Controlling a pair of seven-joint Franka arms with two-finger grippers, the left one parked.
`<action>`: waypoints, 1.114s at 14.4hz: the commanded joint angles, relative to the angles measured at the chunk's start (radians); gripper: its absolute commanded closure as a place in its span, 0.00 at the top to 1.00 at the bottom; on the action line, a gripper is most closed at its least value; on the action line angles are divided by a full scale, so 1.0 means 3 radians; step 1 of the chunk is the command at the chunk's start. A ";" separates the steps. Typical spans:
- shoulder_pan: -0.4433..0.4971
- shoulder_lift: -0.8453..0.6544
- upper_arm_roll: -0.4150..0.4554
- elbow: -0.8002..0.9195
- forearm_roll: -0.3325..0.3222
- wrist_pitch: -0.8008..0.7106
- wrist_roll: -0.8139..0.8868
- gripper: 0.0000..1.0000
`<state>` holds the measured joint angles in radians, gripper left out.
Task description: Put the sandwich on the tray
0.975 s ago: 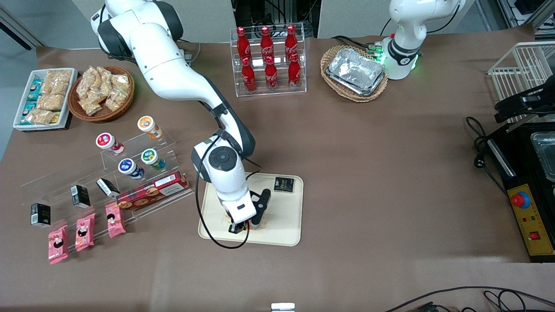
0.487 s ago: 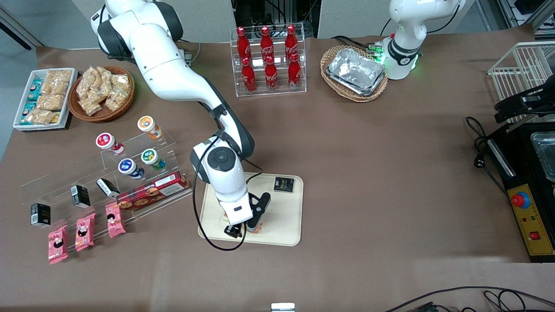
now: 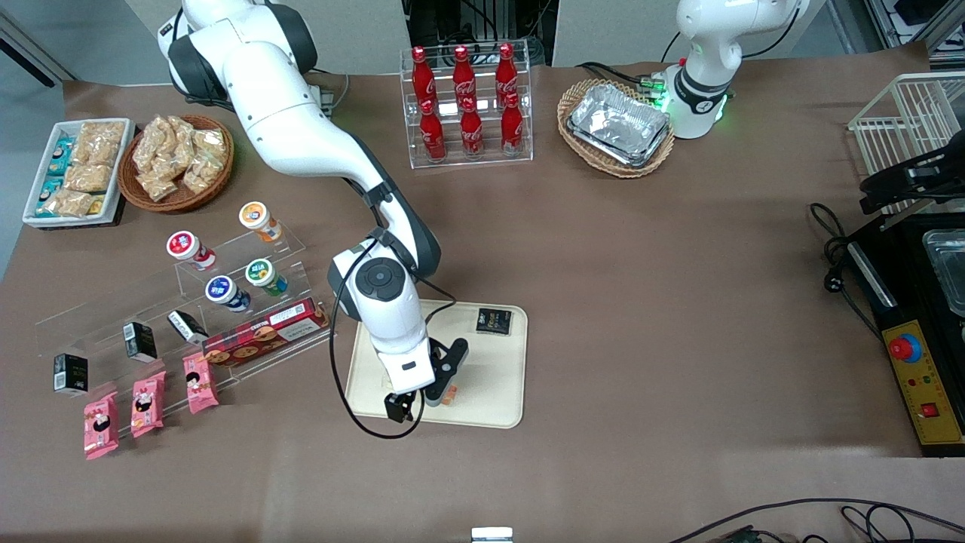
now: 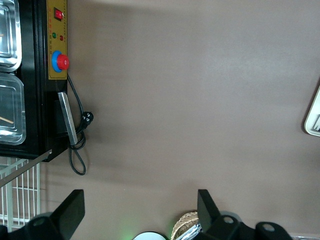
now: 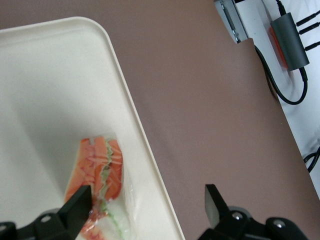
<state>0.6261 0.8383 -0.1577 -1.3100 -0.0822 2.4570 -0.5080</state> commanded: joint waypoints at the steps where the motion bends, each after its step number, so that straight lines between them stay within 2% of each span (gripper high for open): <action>1: -0.0021 -0.0053 0.0019 0.0072 0.0110 -0.0116 0.0011 1.00; 6: -0.0047 -0.0222 0.0024 0.0072 0.0218 -0.0376 0.0021 1.00; 10: -0.0047 -0.0477 -0.0006 0.0072 0.0483 -0.0790 0.0026 1.00; 16: -0.0205 -0.1024 0.0004 0.0041 0.0581 -0.1546 0.0047 1.00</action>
<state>0.5896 0.6112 -0.1633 -1.2741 0.0538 2.0964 -0.4984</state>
